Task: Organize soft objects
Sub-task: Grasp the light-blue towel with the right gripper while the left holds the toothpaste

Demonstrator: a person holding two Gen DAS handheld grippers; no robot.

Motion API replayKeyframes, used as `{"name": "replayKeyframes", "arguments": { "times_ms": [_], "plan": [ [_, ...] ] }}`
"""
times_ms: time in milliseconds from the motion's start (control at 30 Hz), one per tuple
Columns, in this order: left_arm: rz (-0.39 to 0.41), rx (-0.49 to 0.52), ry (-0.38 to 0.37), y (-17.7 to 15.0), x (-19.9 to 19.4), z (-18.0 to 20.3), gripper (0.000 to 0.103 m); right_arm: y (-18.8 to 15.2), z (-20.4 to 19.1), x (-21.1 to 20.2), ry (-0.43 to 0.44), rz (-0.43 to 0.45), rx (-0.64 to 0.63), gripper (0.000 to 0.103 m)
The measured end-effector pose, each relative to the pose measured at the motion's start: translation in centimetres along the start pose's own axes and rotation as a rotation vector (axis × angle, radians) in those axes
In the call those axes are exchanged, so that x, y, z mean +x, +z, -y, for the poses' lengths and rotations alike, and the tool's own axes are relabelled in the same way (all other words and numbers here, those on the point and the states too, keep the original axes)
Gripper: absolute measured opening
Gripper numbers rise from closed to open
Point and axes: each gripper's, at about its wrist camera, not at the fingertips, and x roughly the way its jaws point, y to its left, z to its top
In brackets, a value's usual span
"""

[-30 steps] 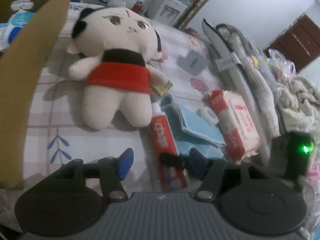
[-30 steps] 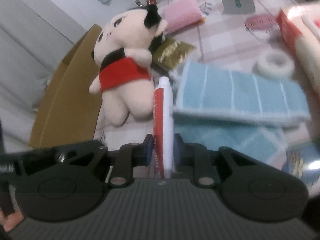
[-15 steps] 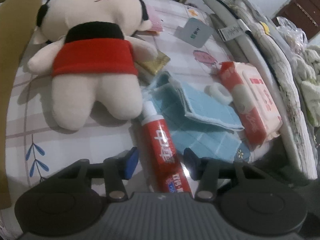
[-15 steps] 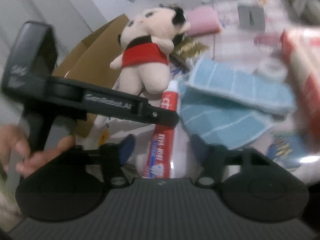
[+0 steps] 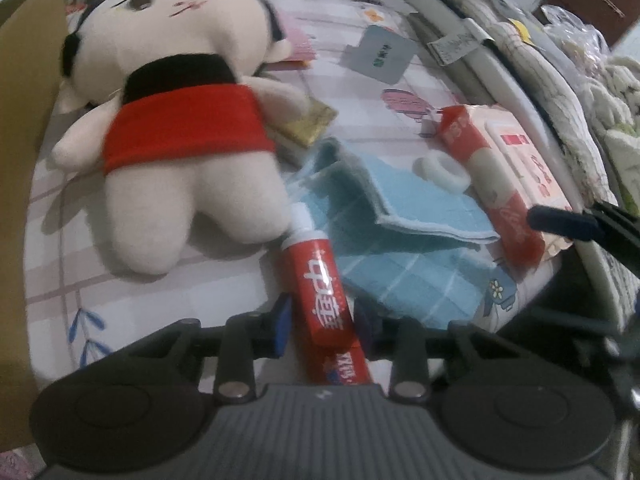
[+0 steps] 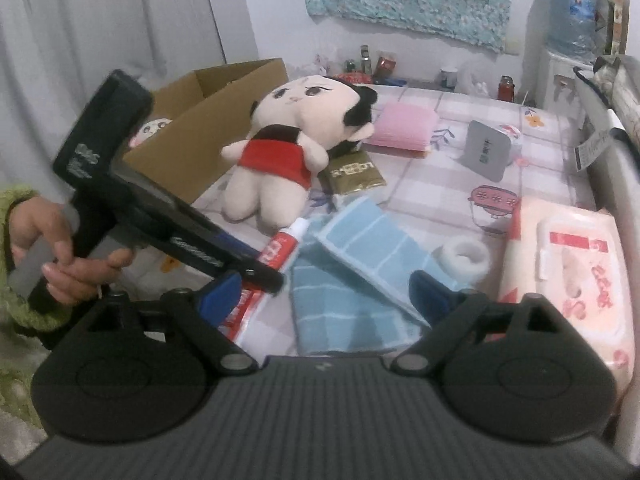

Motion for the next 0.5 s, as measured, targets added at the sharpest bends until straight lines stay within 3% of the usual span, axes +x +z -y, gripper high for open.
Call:
{"name": "replayKeyframes", "arguments": {
  "times_ms": [200, 500],
  "plan": [
    [0.0, -0.008, 0.046, -0.8, -1.0, -1.1, 0.033, 1.3, 0.2, 4.1, -0.023, -0.034, -0.029, 0.1],
    [0.01, 0.147, 0.12, -1.3, -0.7, 1.0, 0.032, 0.8, 0.0, 11.6, -0.085, -0.186, -0.166, 0.1]
  ]
}}
